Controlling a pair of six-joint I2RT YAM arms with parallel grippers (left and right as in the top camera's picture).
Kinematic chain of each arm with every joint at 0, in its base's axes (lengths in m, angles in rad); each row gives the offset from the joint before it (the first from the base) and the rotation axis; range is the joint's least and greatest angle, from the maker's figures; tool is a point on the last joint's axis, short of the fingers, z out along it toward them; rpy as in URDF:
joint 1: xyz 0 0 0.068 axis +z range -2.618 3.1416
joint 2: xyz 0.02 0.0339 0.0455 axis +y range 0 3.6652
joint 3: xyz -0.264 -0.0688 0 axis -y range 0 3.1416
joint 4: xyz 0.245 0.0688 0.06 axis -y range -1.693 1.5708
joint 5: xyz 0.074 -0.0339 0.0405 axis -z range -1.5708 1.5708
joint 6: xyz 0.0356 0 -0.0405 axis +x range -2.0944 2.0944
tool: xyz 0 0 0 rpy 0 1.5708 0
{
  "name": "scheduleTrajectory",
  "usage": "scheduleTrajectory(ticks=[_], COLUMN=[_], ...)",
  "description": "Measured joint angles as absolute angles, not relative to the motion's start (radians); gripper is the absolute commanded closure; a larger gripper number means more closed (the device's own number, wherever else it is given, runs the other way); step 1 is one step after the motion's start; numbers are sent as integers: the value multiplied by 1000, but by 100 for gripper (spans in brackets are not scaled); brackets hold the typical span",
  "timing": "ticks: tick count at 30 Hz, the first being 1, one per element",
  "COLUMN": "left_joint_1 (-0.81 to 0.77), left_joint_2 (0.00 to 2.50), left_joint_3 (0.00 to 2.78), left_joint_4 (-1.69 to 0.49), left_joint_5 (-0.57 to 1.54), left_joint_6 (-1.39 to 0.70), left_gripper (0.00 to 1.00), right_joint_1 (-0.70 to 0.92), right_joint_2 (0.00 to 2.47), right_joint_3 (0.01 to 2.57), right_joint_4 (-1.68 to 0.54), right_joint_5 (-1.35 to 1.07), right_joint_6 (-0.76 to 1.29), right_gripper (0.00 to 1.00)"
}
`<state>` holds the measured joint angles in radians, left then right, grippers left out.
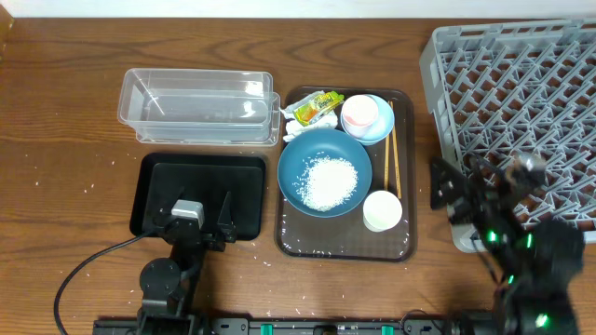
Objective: Sort waste into correct bins and load items into the dishwasher rack
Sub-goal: 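Reach the right gripper to the white cup and grasp it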
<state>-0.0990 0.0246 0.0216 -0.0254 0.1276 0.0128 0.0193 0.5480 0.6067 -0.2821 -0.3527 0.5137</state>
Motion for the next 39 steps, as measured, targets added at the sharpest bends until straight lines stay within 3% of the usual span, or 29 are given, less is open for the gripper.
scheduleTrajectory(ticks=[8,14,18,39], left_joint_1=[-99,-99,-99,-99], left_joint_2=[25,25,25,25], left_joint_3=[22,22,22,22], left_joint_4=[-26,-26,-25,-26], left_joint_5=[128,128,128,128], left_joint_6=[17,20,20,20], left_gripper=[10,10,10,10], right_joint_1=[272,565,669,685], right_joint_2=[1026,1229,1345,1665], right_joint_3=[1078,1169,1170,1170], right_joint_4=[-850,-955,-1045,-1100], right_joint_5=[-289,-97,-39,-18], right_joint_6=[278,259,261,328], right_gripper=[1,1,1,1])
